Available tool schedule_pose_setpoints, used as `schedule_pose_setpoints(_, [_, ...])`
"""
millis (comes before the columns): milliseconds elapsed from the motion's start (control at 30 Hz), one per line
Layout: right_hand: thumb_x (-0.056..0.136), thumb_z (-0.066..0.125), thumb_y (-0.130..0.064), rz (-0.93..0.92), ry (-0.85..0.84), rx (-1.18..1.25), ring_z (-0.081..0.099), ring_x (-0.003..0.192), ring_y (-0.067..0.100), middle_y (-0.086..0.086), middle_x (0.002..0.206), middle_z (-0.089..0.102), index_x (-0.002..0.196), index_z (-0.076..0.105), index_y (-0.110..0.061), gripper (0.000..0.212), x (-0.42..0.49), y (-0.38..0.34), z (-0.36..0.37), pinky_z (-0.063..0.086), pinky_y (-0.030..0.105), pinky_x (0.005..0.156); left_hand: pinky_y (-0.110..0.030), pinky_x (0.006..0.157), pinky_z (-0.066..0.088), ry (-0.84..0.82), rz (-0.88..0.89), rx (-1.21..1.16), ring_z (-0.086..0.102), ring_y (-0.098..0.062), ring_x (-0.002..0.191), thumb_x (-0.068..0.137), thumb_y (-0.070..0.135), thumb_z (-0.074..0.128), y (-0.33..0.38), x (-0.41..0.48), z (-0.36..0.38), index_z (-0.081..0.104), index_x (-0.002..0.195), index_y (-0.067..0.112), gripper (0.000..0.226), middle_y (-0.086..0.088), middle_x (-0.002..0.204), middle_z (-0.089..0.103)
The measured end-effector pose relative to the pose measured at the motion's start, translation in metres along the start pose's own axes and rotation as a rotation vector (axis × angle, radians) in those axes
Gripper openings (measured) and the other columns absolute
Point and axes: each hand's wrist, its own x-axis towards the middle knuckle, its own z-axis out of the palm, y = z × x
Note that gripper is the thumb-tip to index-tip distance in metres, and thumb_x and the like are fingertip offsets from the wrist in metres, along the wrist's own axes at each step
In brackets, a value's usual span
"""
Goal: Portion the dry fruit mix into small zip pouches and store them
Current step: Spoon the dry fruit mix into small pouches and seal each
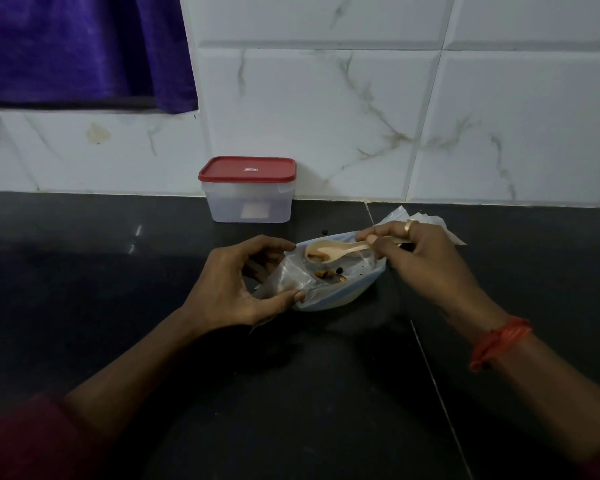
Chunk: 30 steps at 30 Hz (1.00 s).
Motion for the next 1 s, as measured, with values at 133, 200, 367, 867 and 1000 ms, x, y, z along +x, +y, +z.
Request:
schedule_pose_setpoints(133, [0.090, 0.071, -0.021, -0.271, -0.118, -0.125, 0.060, 0.068, 0.006, -0.018, 0.091, 0.074, 0.107, 0.076, -0.037, 0.023, -0.009, -0.009, 0.007, 0.042, 0.010, 0.062, -0.029, 0.080, 0.060, 0.020, -0.012, -0.032, 0.069, -0.010, 0.103, 0.072, 0.026, 0.089, 0.000, 0.000, 0.001, 0.065, 0.125, 0.014, 0.059, 0.009, 0.115, 0.071])
schedule_pose_setpoints(200, [0.089, 0.072, -0.020, -0.339, -0.143, -0.182, 0.063, 0.078, 0.011, -0.015, 0.096, 0.072, 0.108, 0.076, -0.037, 0.026, -0.008, -0.006, 0.009, 0.041, 0.012, 0.069, -0.029, 0.080, 0.060, 0.020, -0.015, -0.039, 0.069, -0.010, 0.103, 0.072, 0.022, 0.090, 0.000, 0.001, 0.000, 0.065, 0.124, 0.013, 0.058, 0.008, 0.115, 0.071])
schedule_pose_setpoints(367, [0.088, 0.073, -0.011, -0.408, -0.089, -0.189, 0.064, 0.086, 0.011, -0.014, 0.099, 0.072, 0.106, 0.077, -0.035, 0.030, -0.008, 0.000, 0.010, 0.045, 0.021, 0.076, -0.030, 0.080, 0.061, 0.019, -0.022, -0.048, 0.069, -0.011, 0.103, 0.073, 0.024, 0.089, 0.000, 0.000, 0.000, 0.065, 0.125, 0.015, 0.058, 0.008, 0.115, 0.071])
schedule_pose_setpoints(867, [0.091, 0.071, -0.018, -0.202, 0.052, -0.120, 0.058, 0.062, 0.033, -0.004, 0.066, 0.070, 0.099, 0.077, -0.044, 0.028, -0.003, 0.009, 0.004, 0.049, 0.040, 0.055, -0.024, 0.081, 0.059, 0.018, -0.027, -0.060, 0.069, -0.009, 0.104, 0.073, 0.032, 0.087, 0.001, 0.000, -0.001, 0.066, 0.124, 0.016, 0.058, 0.009, 0.115, 0.071])
schedule_pose_setpoints(1000, [0.090, 0.071, -0.018, -0.177, 0.026, -0.061, 0.062, 0.069, 0.034, -0.005, 0.072, 0.073, 0.098, 0.077, -0.044, 0.027, -0.003, 0.008, 0.006, 0.053, 0.048, 0.065, -0.023, 0.080, 0.059, 0.015, -0.024, -0.059, 0.069, -0.008, 0.104, 0.073, 0.028, 0.087, 0.001, 0.000, 0.000, 0.066, 0.124, 0.016, 0.056, 0.009, 0.115, 0.071])
